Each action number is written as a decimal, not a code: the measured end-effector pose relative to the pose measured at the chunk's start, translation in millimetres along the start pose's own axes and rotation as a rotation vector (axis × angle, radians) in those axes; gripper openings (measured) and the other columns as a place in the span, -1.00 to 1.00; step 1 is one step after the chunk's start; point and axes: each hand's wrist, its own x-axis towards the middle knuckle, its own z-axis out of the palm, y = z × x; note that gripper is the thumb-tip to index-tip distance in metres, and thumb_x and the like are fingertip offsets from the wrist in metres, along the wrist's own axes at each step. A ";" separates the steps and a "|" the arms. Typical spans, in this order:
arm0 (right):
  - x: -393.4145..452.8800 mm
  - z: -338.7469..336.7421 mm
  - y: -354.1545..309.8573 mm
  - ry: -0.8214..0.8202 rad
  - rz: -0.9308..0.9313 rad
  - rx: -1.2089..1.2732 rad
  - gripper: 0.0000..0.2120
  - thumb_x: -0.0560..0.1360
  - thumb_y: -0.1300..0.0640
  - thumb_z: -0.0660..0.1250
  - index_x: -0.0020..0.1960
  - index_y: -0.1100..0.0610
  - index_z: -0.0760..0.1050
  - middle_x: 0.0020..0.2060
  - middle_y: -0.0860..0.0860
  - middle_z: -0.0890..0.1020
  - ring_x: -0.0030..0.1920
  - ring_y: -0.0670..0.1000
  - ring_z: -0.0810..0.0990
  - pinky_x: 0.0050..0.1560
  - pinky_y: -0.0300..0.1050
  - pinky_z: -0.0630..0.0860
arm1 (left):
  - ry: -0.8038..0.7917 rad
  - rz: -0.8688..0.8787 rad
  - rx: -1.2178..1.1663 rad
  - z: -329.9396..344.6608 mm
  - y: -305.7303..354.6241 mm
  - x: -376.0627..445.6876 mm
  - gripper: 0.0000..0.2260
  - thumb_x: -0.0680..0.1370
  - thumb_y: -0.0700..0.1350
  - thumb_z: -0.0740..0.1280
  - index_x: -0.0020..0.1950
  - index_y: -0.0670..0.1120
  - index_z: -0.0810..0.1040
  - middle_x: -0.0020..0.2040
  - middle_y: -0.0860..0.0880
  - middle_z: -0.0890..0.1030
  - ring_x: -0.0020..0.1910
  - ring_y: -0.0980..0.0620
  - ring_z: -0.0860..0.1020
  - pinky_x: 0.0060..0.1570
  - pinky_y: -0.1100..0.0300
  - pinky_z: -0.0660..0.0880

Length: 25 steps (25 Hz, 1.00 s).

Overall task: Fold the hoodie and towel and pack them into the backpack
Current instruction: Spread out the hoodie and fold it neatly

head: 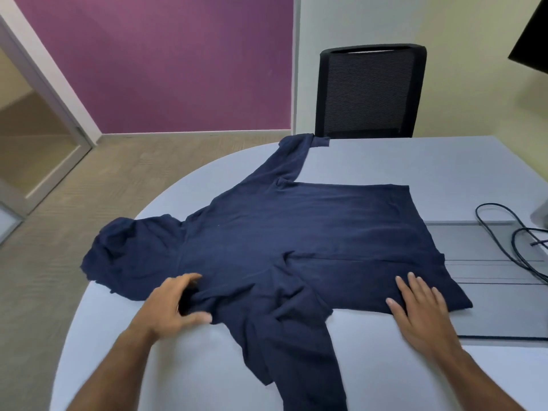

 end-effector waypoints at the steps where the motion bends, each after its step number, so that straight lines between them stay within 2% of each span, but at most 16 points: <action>1: -1.1 1.2 0.5 -0.022 -0.002 -0.023 -0.25 0.54 -0.32 -0.19 0.55 0.08 0.23 0.55 0.10 0.23 0.55 0.09 0.15 0.52 0.11 0.01 | -0.059 0.020 0.092 -6.4 -7.5 -9.9 -0.12 0.19 0.54 0.42 0.42 0.26 0.28 0.22 0.28 0.45 0.18 0.18 0.42 0.20 0.12 0.41; 2: -1.9 1.0 -0.5 -0.043 -0.005 -0.044 -0.23 0.53 -0.34 -0.22 0.57 0.07 0.18 0.57 0.09 0.18 0.57 0.08 0.10 0.53 0.10 -0.02 | -0.112 0.045 0.203 -9.5 -14.3 -16.3 -0.13 0.23 0.49 0.44 0.46 0.25 0.26 0.24 0.29 0.43 0.18 0.17 0.41 0.20 0.16 0.38; 4: -2.3 -0.4 -0.7 -0.081 0.004 -0.072 -0.19 0.50 -0.37 -0.29 0.60 0.05 0.10 0.59 0.07 0.11 0.58 0.05 0.03 0.54 0.08 -0.08 | -0.099 0.061 0.312 -8.2 -21.2 -17.2 -0.45 0.41 0.24 0.38 0.38 0.26 0.34 0.19 0.29 0.50 0.14 0.15 0.47 0.11 0.24 0.40; 6: -1.2 -3.1 -3.0 -0.117 0.020 -0.076 -0.15 0.46 -0.39 -0.35 0.61 0.02 0.03 0.60 0.05 0.04 0.59 0.03 -0.03 0.54 0.06 -0.13 | 0.086 0.053 0.126 -3.3 -22.8 -11.4 -0.74 0.49 0.01 0.29 0.17 0.20 0.49 0.00 0.24 0.59 0.00 0.18 0.55 -0.04 0.26 0.45; 8: 0.1 -4.7 -5.3 -0.146 0.033 -0.071 -0.13 0.43 -0.40 -0.39 0.61 0.00 -0.03 0.61 0.03 -0.01 0.59 0.02 -0.08 0.54 0.05 -0.18 | 0.259 -0.022 -0.110 -2.6 -17.5 0.8 -0.86 0.57 -0.13 0.31 0.03 0.11 0.57 -0.15 0.19 0.62 -0.14 0.21 0.56 -0.13 0.25 0.46; 10: 0.9 -6.8 -6.1 -0.171 0.043 -0.079 -0.12 0.41 -0.40 -0.42 0.61 -0.01 -0.07 0.61 0.01 -0.04 0.59 0.00 -0.11 0.54 0.03 -0.21 | 0.284 -0.190 -0.176 -7.0 -12.0 21.3 -0.89 0.61 -0.09 0.29 -0.04 0.08 0.59 -0.16 0.16 0.64 -0.14 0.14 0.56 -0.11 0.15 0.48; 12: 0.6 -8.1 -7.6 -0.178 0.057 -0.085 -0.12 0.40 -0.40 -0.42 0.61 -0.02 -0.08 0.61 0.00 -0.06 0.59 -0.01 -0.12 0.54 0.03 -0.21 | 0.190 -0.400 -0.073 -10.9 -10.2 42.8 -0.84 0.62 0.04 0.23 -0.09 0.07 0.55 -0.10 0.05 0.63 -0.07 -0.05 0.56 -0.05 0.01 0.51; 14: -1.0 -6.8 -8.5 -0.164 0.063 -0.096 -0.14 0.42 -0.40 -0.40 0.61 -0.03 -0.05 0.61 -0.01 -0.03 0.59 -0.01 -0.10 0.54 0.03 -0.21 | 0.109 -0.568 0.020 -13.4 -7.2 60.2 -0.81 0.61 0.10 0.22 -0.05 0.04 0.53 -0.04 -0.04 0.58 -0.04 -0.14 0.53 -0.07 0.00 0.50; 16: -1.5 -4.5 -9.0 -0.140 0.057 -0.106 -0.16 0.45 -0.39 -0.36 0.61 -0.01 0.00 0.60 0.00 0.01 0.59 0.00 -0.06 0.54 0.04 -0.18 | 0.077 -0.656 0.085 -11.5 -4.3 67.9 -0.85 0.59 0.09 0.23 0.02 0.05 0.52 -0.02 -0.04 0.53 -0.04 -0.15 0.51 -0.12 0.04 0.46; 18: -1.2 -2.3 -8.5 -0.125 0.062 -0.111 -0.18 0.47 -0.38 -0.32 0.60 0.00 0.04 0.60 0.02 0.06 0.59 0.01 -0.01 0.54 0.05 -0.14 | 0.116 -0.674 0.109 -5.2 -3.8 70.0 -0.87 0.58 0.05 0.25 0.04 0.03 0.48 -0.04 -0.02 0.50 -0.06 -0.13 0.49 -0.14 0.04 0.45; 20: -0.9 -1.7 -8.8 -0.123 0.061 -0.127 -0.19 0.48 -0.37 -0.31 0.60 0.01 0.06 0.59 0.03 0.09 0.58 0.03 0.02 0.54 0.07 -0.11 | 0.212 -0.535 0.187 1.9 -9.2 66.2 -0.88 0.56 -0.04 0.29 0.06 -0.01 0.45 -0.01 -0.01 0.50 -0.04 -0.12 0.48 -0.16 0.00 0.44; 22: -0.3 -6.3 -14.1 -0.115 0.068 -0.148 -0.21 0.49 -0.35 -0.26 0.58 0.04 0.13 0.57 0.06 0.18 0.57 0.07 0.10 0.52 0.13 -0.03 | 0.292 -0.216 0.357 10.7 -22.7 59.3 -0.77 0.46 -0.19 0.37 0.09 -0.03 0.49 0.04 -0.01 0.54 -0.01 -0.12 0.49 -0.12 -0.02 0.43; 24: -1.1 -17.0 -27.8 -0.003 0.036 -0.111 -0.30 0.51 -0.25 -0.07 0.47 0.13 0.37 0.44 0.14 0.41 0.44 0.17 0.33 0.40 0.24 0.21 | 0.333 0.091 0.498 15.1 -32.9 52.5 -0.70 0.37 -0.25 0.34 0.07 -0.02 0.55 0.04 0.00 0.58 0.00 -0.11 0.51 -0.01 -0.01 0.37; 25: -3.7 -21.8 -38.6 0.084 -0.024 -0.070 -0.37 0.49 -0.19 0.02 0.36 0.17 0.48 0.31 0.16 0.52 0.32 0.21 0.45 0.27 0.25 0.34 | 0.325 0.182 0.542 15.6 -33.9 48.8 -0.71 0.38 -0.22 0.27 0.07 -0.02 0.56 0.03 0.01 0.58 0.01 -0.10 0.52 0.03 -0.01 0.35</action>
